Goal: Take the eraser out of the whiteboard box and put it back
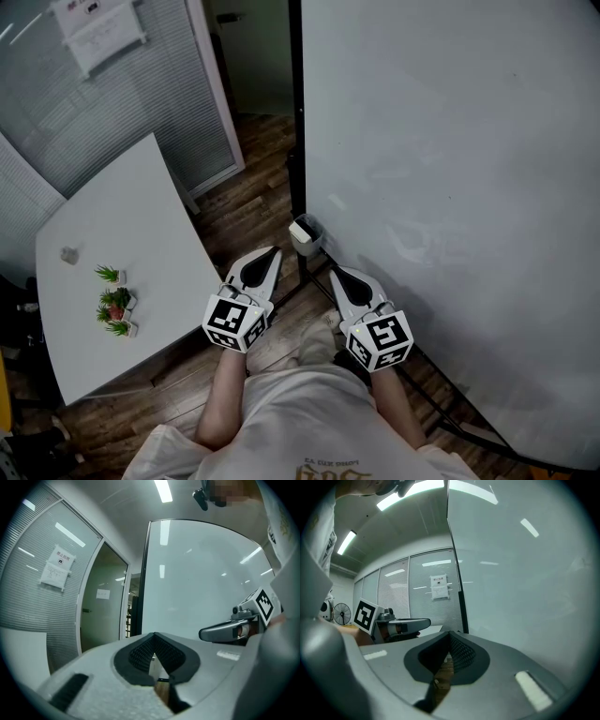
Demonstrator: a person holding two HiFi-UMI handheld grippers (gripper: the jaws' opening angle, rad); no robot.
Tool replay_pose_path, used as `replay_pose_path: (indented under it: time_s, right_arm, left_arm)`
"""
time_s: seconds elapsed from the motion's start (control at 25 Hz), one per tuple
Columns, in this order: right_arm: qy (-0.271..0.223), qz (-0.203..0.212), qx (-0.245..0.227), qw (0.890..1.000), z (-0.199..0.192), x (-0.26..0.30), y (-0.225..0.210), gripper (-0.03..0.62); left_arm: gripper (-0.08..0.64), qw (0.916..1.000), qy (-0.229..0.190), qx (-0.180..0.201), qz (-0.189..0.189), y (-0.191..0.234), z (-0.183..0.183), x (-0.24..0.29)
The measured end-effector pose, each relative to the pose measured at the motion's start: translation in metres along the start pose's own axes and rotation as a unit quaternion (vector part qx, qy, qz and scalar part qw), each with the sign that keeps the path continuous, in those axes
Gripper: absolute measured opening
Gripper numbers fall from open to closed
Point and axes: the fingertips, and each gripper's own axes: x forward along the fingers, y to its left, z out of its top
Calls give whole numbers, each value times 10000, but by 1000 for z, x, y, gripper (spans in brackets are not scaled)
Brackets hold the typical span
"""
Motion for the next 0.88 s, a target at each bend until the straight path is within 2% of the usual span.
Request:
replay_pose_path:
  time_s: [0.88]
  right_arm:
    - [37,101,-109,9999,-2,-5,12,11]
  left_arm:
    - [0,10000,81,7,-25,-1,-6,-6]
